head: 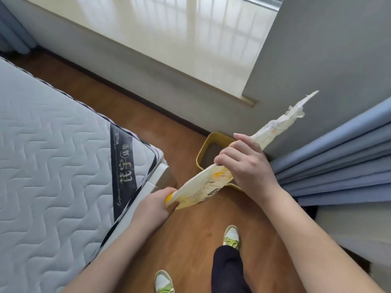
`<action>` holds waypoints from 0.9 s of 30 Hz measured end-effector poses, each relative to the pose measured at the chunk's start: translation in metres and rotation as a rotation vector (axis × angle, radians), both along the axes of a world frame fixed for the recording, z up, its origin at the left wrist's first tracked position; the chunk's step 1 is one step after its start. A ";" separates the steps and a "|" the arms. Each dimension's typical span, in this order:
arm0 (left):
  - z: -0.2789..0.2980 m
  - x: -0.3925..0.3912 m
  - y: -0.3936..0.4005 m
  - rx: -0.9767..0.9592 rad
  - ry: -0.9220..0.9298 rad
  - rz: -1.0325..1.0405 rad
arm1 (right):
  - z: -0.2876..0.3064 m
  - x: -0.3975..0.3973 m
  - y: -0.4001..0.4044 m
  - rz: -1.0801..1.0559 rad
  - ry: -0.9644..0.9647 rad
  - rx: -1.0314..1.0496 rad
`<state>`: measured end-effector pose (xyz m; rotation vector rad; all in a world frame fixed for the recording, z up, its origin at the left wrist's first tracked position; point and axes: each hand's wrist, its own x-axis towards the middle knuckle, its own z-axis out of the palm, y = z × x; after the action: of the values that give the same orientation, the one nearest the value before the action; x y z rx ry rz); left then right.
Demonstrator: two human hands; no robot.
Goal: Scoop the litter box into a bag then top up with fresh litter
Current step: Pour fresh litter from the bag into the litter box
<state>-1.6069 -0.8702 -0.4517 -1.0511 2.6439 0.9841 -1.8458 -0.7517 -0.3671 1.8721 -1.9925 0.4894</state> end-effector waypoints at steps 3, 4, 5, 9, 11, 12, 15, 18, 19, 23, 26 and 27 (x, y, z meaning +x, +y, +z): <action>-0.027 0.011 0.000 0.053 0.102 0.073 | -0.027 0.001 -0.012 0.019 -0.009 0.004; -0.036 0.010 0.001 0.062 0.117 0.100 | -0.036 0.000 -0.016 0.035 -0.009 0.032; -0.044 0.007 0.000 0.078 0.131 0.133 | -0.045 -0.002 -0.019 0.054 -0.012 0.061; -0.080 -0.007 -0.005 0.079 0.148 0.191 | -0.078 -0.014 -0.026 0.052 -0.035 0.068; -0.094 -0.017 -0.010 0.072 0.141 0.190 | -0.094 -0.022 -0.026 0.020 -0.058 0.032; -0.100 -0.024 -0.012 0.076 0.145 0.193 | -0.103 -0.027 -0.026 -0.001 -0.072 0.014; -0.132 -0.041 -0.024 0.083 0.198 0.173 | -0.138 -0.039 -0.028 -0.033 -0.090 -0.005; -0.170 -0.054 -0.038 0.080 0.310 0.185 | -0.179 -0.050 -0.032 -0.088 -0.101 -0.012; -0.185 -0.058 -0.043 0.062 0.342 0.180 | -0.194 -0.054 -0.033 -0.108 -0.102 -0.032; -0.228 -0.079 -0.067 -0.013 0.503 0.142 | -0.246 -0.069 -0.039 -0.242 -0.092 -0.213; -0.255 -0.092 -0.090 -0.077 0.594 0.056 | -0.283 -0.075 -0.045 -0.303 -0.069 -0.296; -0.262 -0.096 -0.096 -0.090 0.604 0.026 | -0.295 -0.076 -0.045 -0.313 -0.059 -0.309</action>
<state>-1.7030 -0.9658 -0.7142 -0.9152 3.1736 1.3815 -1.9221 -0.7971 -0.6622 1.3489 -2.0604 0.7180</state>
